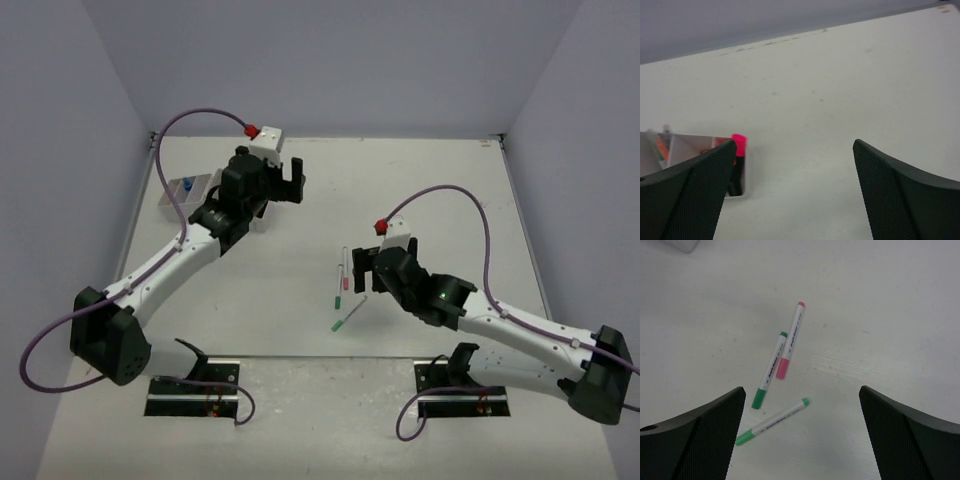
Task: Sort the stationery into containers
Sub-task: Pick up the pen from the center of the board.
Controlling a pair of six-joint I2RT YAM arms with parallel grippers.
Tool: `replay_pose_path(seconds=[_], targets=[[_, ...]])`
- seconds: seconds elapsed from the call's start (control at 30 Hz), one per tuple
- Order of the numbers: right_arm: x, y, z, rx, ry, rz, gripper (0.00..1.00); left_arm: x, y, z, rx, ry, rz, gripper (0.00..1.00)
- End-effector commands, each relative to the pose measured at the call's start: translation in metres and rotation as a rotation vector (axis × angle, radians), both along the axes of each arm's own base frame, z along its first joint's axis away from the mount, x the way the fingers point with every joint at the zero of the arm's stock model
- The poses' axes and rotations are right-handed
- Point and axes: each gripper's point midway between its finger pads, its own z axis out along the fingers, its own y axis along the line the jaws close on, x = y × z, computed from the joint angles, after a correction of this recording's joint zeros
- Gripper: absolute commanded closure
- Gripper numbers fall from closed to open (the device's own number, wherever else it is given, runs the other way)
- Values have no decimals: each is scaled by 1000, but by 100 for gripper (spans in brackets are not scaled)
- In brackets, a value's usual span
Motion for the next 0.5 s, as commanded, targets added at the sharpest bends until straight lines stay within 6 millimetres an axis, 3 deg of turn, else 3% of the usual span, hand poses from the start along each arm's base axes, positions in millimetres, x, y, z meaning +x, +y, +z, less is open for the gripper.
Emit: replay_pose_path(seconds=[0.0, 0.03, 0.17, 0.27, 0.47], targets=[[8, 18, -22, 27, 239, -5, 6, -41, -15, 33, -148, 3, -14, 0], [12, 19, -29, 12, 271, -11, 13, -52, -8, 48, -189, -27, -6, 0], [21, 37, -64, -77, 419, -24, 42, -83, 11, 64, -227, -74, 1, 0], [35, 51, -78, -97, 458, -63, 48, -103, 30, 75, -197, -100, 14, 0], [48, 53, -109, -177, 489, -141, 55, -131, 61, 89, -144, -137, 61, 0]])
